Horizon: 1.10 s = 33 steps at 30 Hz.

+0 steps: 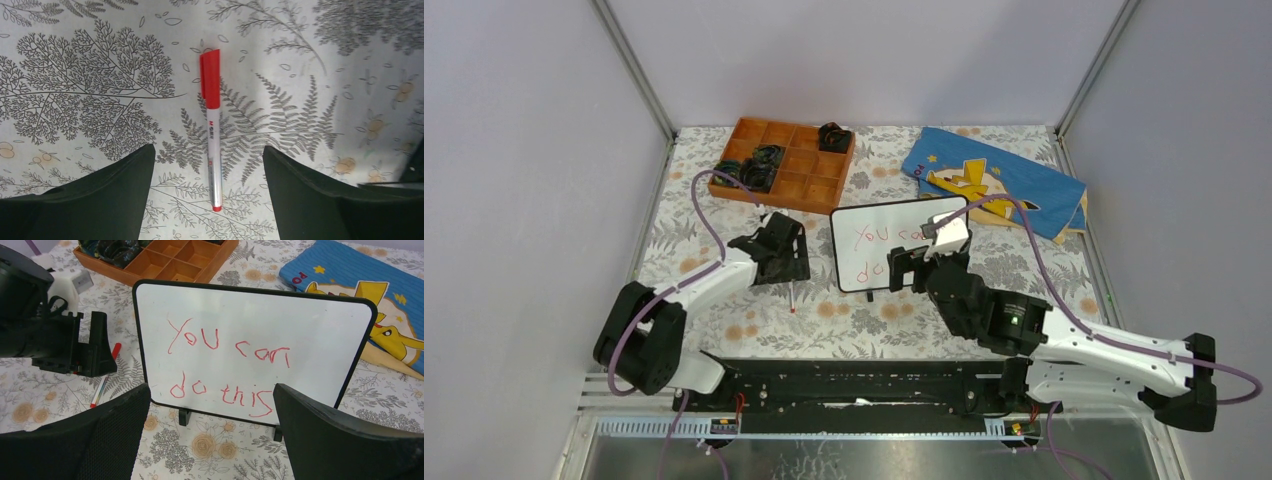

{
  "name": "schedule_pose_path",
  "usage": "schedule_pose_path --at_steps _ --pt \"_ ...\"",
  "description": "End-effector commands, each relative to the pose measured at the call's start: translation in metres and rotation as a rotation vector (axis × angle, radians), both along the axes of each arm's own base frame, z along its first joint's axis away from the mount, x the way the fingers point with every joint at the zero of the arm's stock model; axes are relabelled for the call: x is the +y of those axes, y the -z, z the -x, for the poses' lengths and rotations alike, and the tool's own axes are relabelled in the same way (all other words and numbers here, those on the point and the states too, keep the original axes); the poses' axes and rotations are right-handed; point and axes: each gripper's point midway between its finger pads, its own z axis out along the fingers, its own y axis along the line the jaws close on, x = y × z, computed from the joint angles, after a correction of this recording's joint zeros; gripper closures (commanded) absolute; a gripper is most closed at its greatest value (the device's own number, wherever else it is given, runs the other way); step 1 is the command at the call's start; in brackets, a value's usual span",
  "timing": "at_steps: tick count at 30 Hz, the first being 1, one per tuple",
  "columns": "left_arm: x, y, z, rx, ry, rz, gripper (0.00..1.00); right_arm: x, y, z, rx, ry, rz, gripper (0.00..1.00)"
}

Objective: Write a sentence on the whiteboard
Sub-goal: Adjust the whiteboard marker at the center of the board.

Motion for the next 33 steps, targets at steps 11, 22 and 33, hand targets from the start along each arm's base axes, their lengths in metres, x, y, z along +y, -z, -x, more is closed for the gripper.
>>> schedule_pose_path --at_steps 11,22,33 --pt "0.001 0.028 -0.002 0.126 0.022 0.029 0.46 -0.016 -0.048 0.007 -0.047 -0.007 -0.160 0.00" --pt "0.010 0.042 -0.002 0.171 -0.017 -0.010 0.60 -0.029 -0.050 0.008 -0.060 0.016 -0.178 0.00" --pt "0.010 0.031 -0.010 0.140 -0.026 0.035 0.63 -0.032 -0.046 0.009 -0.050 0.022 -0.170 0.00"
